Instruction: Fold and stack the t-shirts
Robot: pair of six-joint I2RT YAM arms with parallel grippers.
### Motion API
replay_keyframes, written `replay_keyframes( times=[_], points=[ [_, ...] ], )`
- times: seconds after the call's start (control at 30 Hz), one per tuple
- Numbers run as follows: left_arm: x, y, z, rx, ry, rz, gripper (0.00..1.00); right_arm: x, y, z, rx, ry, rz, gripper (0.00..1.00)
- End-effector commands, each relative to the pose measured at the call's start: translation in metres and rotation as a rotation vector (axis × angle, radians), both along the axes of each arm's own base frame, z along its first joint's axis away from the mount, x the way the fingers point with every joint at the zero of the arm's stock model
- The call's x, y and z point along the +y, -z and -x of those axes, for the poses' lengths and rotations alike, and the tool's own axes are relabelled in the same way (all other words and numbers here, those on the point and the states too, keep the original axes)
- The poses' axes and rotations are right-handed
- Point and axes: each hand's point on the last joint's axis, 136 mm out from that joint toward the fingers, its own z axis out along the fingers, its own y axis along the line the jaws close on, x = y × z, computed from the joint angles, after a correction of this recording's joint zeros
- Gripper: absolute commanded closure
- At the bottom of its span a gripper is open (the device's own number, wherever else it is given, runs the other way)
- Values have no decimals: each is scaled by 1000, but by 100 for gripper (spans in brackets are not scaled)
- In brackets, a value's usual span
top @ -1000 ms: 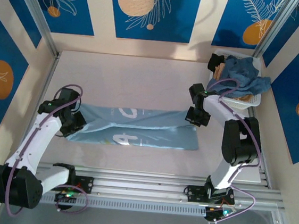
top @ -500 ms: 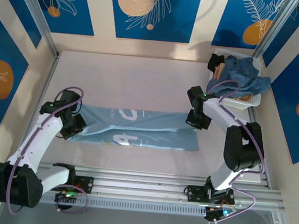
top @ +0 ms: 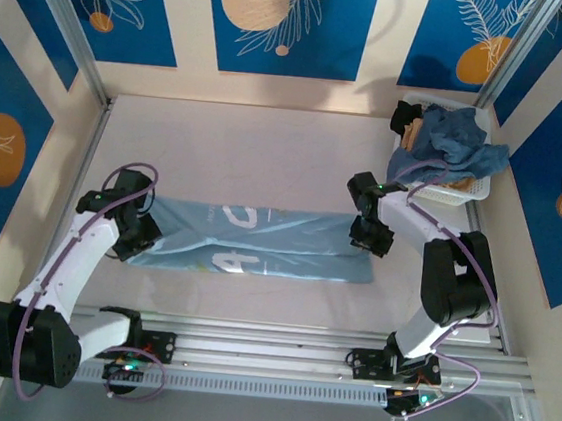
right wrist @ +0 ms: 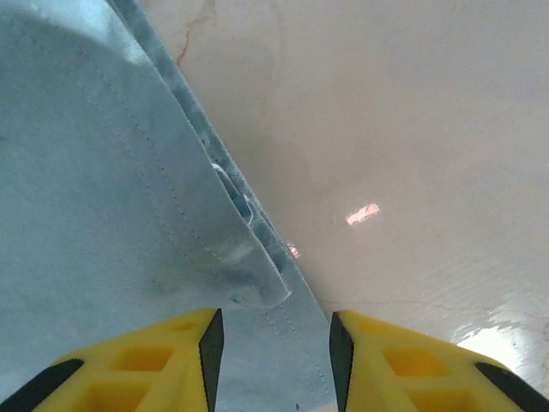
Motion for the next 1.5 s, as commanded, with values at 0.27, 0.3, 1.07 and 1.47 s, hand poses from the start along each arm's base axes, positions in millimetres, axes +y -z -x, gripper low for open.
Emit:
replay_keyframes(
  times=[0.27, 0.3, 1.07, 1.47],
  points=[
    [3, 11, 10, 42, 23, -22, 100, 30, -22, -17, -128, 11, -217, 63],
    [0, 14, 11, 48, 27, -7, 100, 33, -20, -17, -122, 8, -224, 63],
    [-2, 40, -4, 182, 127, -84, 100, 64, 11, -14, -5, -92, -280, 63],
    [22, 49, -35, 256, 175, -257, 100, 63, 17, -14, 14, -94, -272, 63]
  ],
)
